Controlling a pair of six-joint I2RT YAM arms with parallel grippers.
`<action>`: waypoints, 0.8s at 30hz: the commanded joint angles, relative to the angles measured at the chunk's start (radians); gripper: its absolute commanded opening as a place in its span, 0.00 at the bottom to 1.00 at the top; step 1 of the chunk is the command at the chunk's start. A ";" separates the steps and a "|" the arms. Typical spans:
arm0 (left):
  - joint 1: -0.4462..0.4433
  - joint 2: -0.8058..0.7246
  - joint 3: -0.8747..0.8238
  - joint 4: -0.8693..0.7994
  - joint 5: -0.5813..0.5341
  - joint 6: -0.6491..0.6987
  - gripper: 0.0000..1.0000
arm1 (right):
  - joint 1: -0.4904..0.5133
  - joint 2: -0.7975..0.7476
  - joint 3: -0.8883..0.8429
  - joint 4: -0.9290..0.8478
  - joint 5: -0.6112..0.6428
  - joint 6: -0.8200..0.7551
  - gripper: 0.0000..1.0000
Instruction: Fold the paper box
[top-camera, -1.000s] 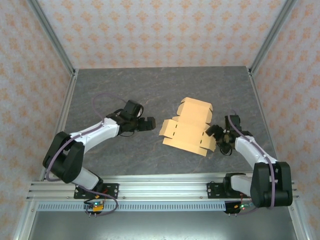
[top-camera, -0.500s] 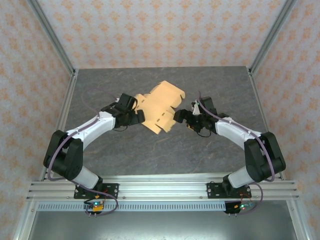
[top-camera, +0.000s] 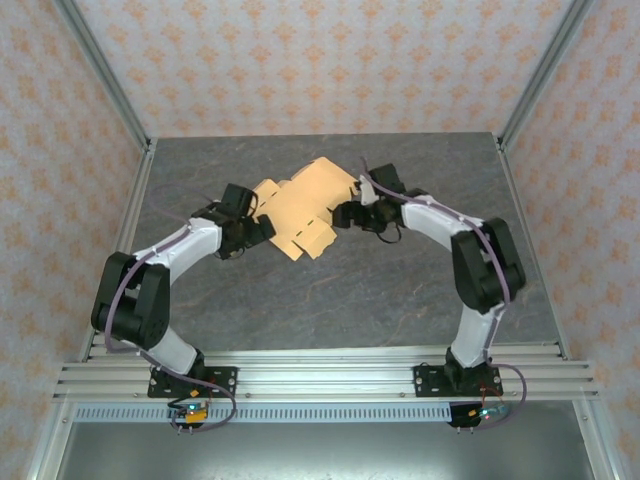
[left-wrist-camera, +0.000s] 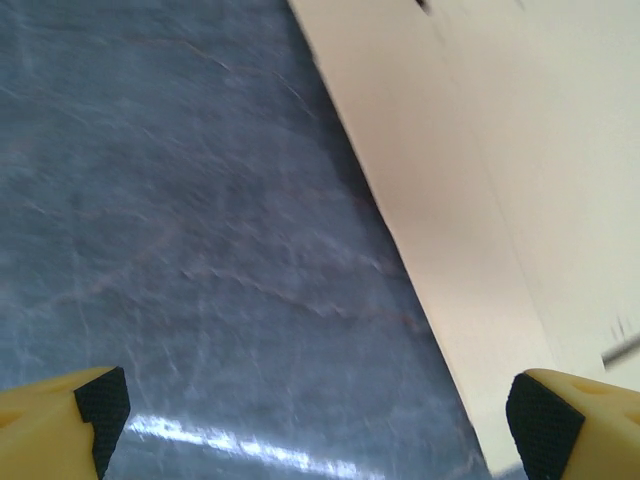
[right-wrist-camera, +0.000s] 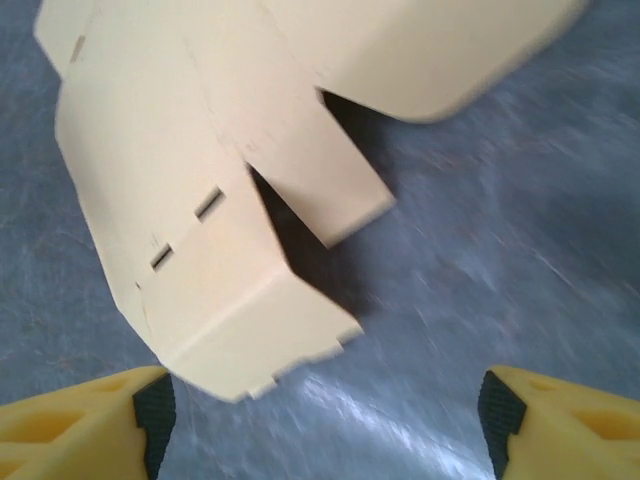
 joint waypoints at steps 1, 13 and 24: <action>0.029 0.009 0.041 0.053 0.073 -0.057 1.00 | 0.013 0.105 0.115 -0.052 -0.065 -0.060 0.76; 0.030 0.127 0.041 0.120 0.110 -0.110 1.00 | 0.048 0.289 0.228 -0.049 -0.276 -0.050 0.56; 0.014 0.188 0.013 0.226 0.190 -0.129 0.96 | 0.071 0.286 0.084 0.284 -0.438 0.175 0.37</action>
